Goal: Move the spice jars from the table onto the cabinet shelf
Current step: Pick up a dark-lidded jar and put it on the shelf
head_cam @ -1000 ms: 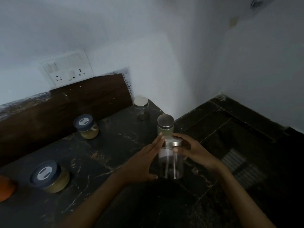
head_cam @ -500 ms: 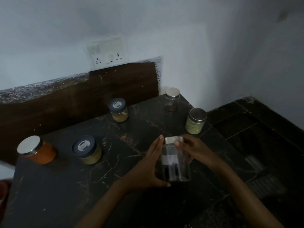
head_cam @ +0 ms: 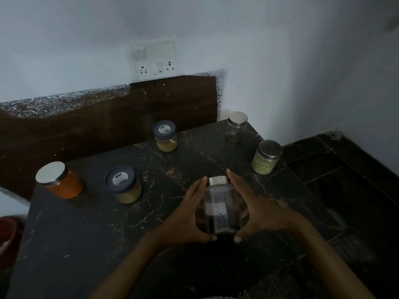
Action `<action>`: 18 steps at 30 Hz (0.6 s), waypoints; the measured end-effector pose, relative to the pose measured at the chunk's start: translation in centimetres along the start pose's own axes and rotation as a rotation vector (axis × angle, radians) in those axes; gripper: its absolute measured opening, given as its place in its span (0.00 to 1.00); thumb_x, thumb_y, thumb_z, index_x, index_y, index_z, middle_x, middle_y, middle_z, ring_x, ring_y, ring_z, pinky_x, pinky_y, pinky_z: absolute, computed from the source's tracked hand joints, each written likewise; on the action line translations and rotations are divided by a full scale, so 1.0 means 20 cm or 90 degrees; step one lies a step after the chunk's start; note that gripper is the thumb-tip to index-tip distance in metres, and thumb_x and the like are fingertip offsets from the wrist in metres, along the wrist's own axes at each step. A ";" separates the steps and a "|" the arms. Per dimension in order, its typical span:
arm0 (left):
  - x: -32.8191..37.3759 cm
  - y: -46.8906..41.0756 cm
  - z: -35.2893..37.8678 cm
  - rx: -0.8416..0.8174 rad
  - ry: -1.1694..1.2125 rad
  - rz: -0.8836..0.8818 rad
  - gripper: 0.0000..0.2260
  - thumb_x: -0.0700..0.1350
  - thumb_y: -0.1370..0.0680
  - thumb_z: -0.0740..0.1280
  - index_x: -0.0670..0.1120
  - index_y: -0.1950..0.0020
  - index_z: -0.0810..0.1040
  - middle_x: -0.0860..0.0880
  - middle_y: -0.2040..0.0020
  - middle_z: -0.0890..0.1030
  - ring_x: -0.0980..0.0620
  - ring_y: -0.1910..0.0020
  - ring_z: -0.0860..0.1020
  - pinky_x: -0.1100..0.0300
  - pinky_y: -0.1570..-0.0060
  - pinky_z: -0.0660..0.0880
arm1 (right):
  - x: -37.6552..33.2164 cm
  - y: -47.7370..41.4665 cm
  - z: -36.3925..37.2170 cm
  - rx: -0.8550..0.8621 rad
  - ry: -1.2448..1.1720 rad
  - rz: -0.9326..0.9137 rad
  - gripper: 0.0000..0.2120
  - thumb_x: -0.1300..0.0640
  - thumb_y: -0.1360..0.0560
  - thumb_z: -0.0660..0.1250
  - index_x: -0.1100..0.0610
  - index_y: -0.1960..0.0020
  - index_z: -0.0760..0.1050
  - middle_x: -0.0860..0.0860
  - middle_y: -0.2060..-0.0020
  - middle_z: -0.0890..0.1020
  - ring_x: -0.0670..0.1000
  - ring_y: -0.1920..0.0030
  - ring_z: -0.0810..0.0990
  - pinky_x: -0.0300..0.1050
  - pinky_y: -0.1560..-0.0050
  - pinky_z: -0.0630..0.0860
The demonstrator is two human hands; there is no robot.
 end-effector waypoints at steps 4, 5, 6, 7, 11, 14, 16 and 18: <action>0.00 0.01 -0.01 0.001 0.005 -0.011 0.56 0.55 0.38 0.77 0.66 0.31 0.32 0.71 0.30 0.35 0.55 0.24 0.49 0.55 0.28 0.60 | -0.03 -0.02 0.00 0.035 0.054 0.001 0.62 0.53 0.40 0.79 0.39 0.30 0.32 0.34 0.31 0.43 0.38 0.31 0.49 0.39 0.32 0.56; 0.01 0.01 -0.01 0.002 -0.012 -0.008 0.57 0.55 0.38 0.77 0.64 0.30 0.31 0.70 0.30 0.33 0.57 0.25 0.44 0.56 0.27 0.56 | -0.04 -0.02 0.00 0.036 0.055 0.001 0.61 0.53 0.40 0.80 0.39 0.30 0.32 0.33 0.32 0.43 0.39 0.32 0.50 0.39 0.32 0.56; 0.01 0.01 -0.01 0.005 -0.035 -0.006 0.58 0.55 0.37 0.77 0.62 0.30 0.30 0.70 0.30 0.30 0.61 0.26 0.39 0.58 0.28 0.54 | -0.04 -0.03 0.01 0.034 0.059 0.000 0.61 0.52 0.40 0.79 0.39 0.30 0.33 0.33 0.32 0.44 0.39 0.32 0.51 0.40 0.31 0.57; 0.02 0.01 -0.01 0.008 -0.051 -0.004 0.59 0.55 0.37 0.78 0.61 0.30 0.29 0.69 0.31 0.29 0.64 0.27 0.37 0.59 0.28 0.53 | -0.04 -0.04 0.02 0.033 0.069 -0.001 0.61 0.52 0.40 0.79 0.40 0.29 0.33 0.33 0.32 0.43 0.41 0.32 0.51 0.40 0.31 0.58; 0.06 0.00 -0.01 0.001 -0.068 0.001 0.57 0.55 0.36 0.77 0.61 0.28 0.32 0.74 0.33 0.31 0.65 0.29 0.42 0.58 0.28 0.55 | -0.07 -0.06 0.03 0.048 0.091 -0.022 0.62 0.50 0.41 0.79 0.40 0.29 0.33 0.31 0.33 0.43 0.42 0.31 0.53 0.38 0.34 0.61; 0.07 0.01 -0.04 0.024 -0.030 0.000 0.56 0.58 0.38 0.76 0.57 0.24 0.39 0.72 0.31 0.38 0.59 0.27 0.49 0.55 0.29 0.63 | -0.07 -0.04 0.01 0.045 0.070 -0.033 0.61 0.49 0.41 0.79 0.36 0.31 0.32 0.27 0.34 0.40 0.42 0.28 0.49 0.43 0.29 0.58; 0.07 0.02 -0.06 0.034 0.009 0.000 0.55 0.59 0.40 0.75 0.59 0.25 0.40 0.72 0.30 0.40 0.58 0.27 0.51 0.52 0.31 0.66 | -0.05 -0.02 -0.02 0.035 0.042 -0.023 0.63 0.50 0.41 0.79 0.35 0.31 0.31 0.29 0.32 0.38 0.42 0.27 0.45 0.46 0.27 0.54; 0.07 0.04 -0.06 0.035 0.035 -0.002 0.55 0.59 0.40 0.75 0.60 0.25 0.41 0.72 0.30 0.41 0.58 0.27 0.52 0.50 0.31 0.67 | -0.03 -0.01 -0.03 0.022 0.024 -0.009 0.63 0.50 0.42 0.80 0.35 0.30 0.31 0.33 0.29 0.40 0.45 0.26 0.46 0.51 0.26 0.55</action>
Point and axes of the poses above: each hand's wrist, its own y-axis away from the middle knuckle, its own z-axis out of the palm, x = y × z, the point moved 7 cm from there along -y, towards the middle knuckle
